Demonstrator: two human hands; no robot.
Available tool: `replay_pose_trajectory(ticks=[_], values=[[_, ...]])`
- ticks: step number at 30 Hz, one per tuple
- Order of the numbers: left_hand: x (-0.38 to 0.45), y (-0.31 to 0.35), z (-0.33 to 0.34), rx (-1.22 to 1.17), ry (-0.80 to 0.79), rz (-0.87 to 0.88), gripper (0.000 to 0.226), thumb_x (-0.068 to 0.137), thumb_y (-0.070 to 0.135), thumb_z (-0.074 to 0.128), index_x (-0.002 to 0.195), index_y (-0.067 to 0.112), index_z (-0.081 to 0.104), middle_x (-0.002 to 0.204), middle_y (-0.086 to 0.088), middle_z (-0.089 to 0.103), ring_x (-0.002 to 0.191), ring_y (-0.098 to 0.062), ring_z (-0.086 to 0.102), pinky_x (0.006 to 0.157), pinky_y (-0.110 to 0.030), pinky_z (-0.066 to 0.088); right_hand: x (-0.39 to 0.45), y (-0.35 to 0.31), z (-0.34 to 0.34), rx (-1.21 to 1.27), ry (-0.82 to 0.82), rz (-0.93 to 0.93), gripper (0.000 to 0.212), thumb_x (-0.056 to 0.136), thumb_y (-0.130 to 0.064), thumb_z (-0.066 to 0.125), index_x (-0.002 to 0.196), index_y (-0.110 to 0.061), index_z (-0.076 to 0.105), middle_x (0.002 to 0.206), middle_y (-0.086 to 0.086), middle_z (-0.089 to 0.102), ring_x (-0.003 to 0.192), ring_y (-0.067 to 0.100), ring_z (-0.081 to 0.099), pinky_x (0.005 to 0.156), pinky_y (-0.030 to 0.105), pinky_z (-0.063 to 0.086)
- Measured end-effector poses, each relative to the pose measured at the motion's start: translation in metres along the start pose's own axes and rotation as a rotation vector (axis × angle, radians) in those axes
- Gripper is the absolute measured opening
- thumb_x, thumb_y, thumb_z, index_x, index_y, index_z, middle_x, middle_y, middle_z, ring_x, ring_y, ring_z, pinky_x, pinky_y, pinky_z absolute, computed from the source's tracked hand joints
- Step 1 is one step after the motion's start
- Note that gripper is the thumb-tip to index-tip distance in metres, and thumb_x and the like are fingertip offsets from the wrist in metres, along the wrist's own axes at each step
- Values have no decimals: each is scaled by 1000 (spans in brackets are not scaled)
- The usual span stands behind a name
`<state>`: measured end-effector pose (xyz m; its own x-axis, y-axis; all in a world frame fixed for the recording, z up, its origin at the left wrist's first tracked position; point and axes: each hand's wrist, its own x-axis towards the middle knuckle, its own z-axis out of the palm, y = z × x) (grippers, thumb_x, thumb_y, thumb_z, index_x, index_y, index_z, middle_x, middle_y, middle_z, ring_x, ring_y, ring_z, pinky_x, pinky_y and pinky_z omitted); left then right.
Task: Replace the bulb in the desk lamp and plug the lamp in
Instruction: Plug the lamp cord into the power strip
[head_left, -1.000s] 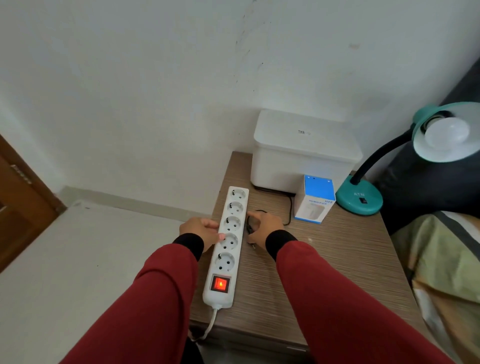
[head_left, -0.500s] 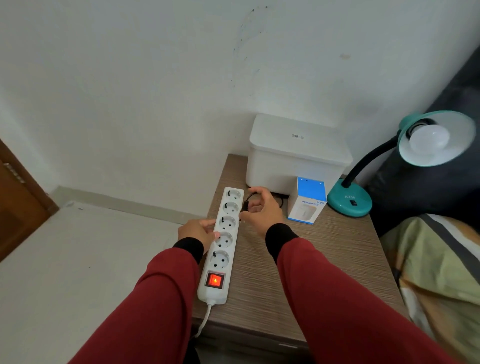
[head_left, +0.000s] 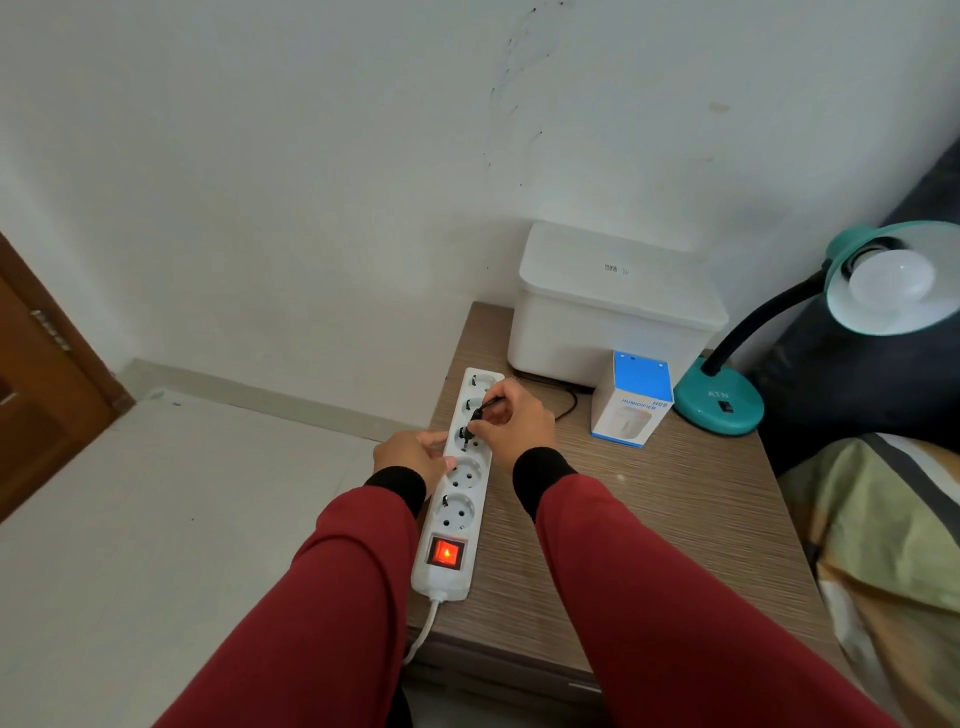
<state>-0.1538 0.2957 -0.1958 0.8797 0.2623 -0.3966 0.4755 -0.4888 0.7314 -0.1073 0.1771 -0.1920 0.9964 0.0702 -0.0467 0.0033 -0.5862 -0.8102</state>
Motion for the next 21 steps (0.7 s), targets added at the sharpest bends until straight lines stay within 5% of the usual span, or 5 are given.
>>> replay_pose_trajectory(ticks=[3,9,14,21], values=[[1,-1,0,-3,6,-1,38,88,18,66,126,20,61,121,-5,67,113,-18,62,100,-24,44,-2,2,6,-27,16,19,26,75,-9,74,83,-20,52,78,-4,63,81,12,61,89,30,50],[4,-3,1,24,5,5,39,88,20,65,126,22,61,121,-5,67,114,-18,60,102,-25,43,-4,6,11,-143,-8,40,25,78,-12,70,84,-22,49,93,6,71,85,15,61,69,2,39],[5,-3,0,57,3,17,38,88,22,66,125,24,61,122,-3,66,116,-19,59,105,-26,43,-3,-1,15,-350,13,27,26,80,-20,67,105,-18,59,104,11,63,104,25,54,85,34,47],[6,-2,1,88,10,22,38,89,20,64,127,22,60,124,-5,65,118,-19,58,105,-25,41,-4,-2,9,-356,-71,69,30,82,-19,66,110,-20,57,104,7,70,104,25,61,90,39,52]])
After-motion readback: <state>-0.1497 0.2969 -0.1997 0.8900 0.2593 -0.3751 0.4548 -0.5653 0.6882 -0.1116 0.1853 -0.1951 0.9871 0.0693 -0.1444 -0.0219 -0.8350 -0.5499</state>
